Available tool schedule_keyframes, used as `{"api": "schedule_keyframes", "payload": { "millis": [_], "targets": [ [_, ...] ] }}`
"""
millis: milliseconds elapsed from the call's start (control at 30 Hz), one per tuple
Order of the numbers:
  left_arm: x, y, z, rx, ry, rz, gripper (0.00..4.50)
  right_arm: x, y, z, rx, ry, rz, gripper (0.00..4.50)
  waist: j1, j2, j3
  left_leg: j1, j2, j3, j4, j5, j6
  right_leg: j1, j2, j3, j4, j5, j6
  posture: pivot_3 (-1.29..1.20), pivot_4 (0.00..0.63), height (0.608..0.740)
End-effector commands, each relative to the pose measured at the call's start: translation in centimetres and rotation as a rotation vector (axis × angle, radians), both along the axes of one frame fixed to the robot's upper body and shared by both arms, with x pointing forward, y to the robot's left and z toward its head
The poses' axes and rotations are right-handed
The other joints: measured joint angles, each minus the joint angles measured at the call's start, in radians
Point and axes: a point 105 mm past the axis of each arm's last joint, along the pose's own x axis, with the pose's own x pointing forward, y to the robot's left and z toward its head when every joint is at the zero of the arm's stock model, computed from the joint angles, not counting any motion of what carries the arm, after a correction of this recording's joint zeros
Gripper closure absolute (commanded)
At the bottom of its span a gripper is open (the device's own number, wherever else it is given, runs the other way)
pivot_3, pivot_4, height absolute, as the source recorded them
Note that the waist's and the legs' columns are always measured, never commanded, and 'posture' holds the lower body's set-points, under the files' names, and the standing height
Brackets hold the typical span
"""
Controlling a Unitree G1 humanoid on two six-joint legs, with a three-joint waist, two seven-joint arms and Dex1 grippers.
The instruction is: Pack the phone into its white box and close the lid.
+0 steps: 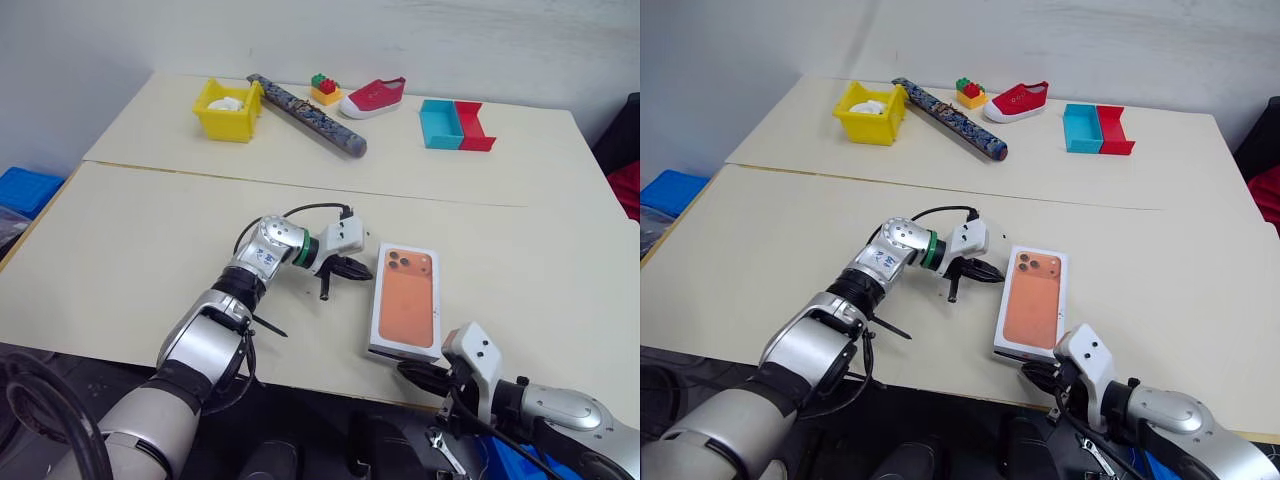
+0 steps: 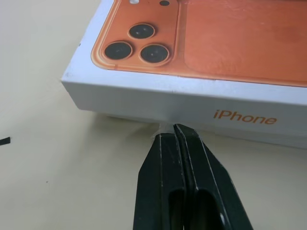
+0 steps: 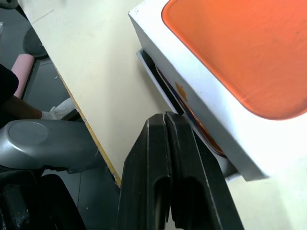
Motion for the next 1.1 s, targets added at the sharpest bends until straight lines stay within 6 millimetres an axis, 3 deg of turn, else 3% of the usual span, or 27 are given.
{"api": "schedule_keyframes", "payload": {
  "millis": [33,200,333,500,767,1100],
  "targets": [
    [0.4,0.0,1.5,0.001,-0.061,-0.019,4.50,-0.3,0.4,0.7,0.012,-0.021,0.019,4.46,0.000,0.000,0.000,0.000,0.000,0.000,0.000,0.000,0.000,0.000,0.000,0.000,0.000,0.000,0.000,0.00,0.150,0.740],
    [0.0,2.3,1.9,0.036,-0.041,-0.066,4.50,-1.9,0.7,1.2,0.037,0.006,0.076,4.46,-0.003,0.000,0.000,0.000,0.000,0.000,0.000,0.000,0.000,0.000,0.000,0.000,0.000,0.000,0.000,0.00,0.150,0.740],
    [-0.4,2.8,3.4,-0.012,-0.013,-0.094,4.50,-2.6,0.6,2.2,0.087,0.005,0.078,4.46,-0.001,0.000,0.000,0.000,0.000,0.000,0.000,0.000,0.000,0.000,0.000,0.000,0.000,0.000,0.000,0.00,0.150,0.740],
    [0.4,1.5,4.3,-0.071,-0.020,-0.032,4.50,-3.0,0.4,2.6,0.094,0.014,0.090,4.46,0.003,0.000,0.000,0.000,-0.001,0.000,0.001,0.000,0.001,0.001,-0.001,0.000,0.000,0.001,0.001,0.00,0.150,0.740],
    [2.9,-1.7,2.9,-0.042,-0.101,0.165,4.50,-3.5,0.6,1.6,0.078,0.038,0.117,4.46,0.000,-0.001,0.000,0.000,-0.001,0.000,0.002,-0.001,0.001,0.001,-0.001,0.000,0.000,0.001,0.002,0.00,0.150,0.740],
    [5.1,-2.2,3.8,-0.063,-0.196,0.344,4.50,-3.2,0.8,1.3,0.088,0.022,0.095,4.46,0.001,-0.001,0.000,0.001,-0.001,0.003,0.002,-0.001,0.001,0.000,-0.001,0.002,0.001,0.001,0.002,0.00,0.150,0.740]
  ]
}}
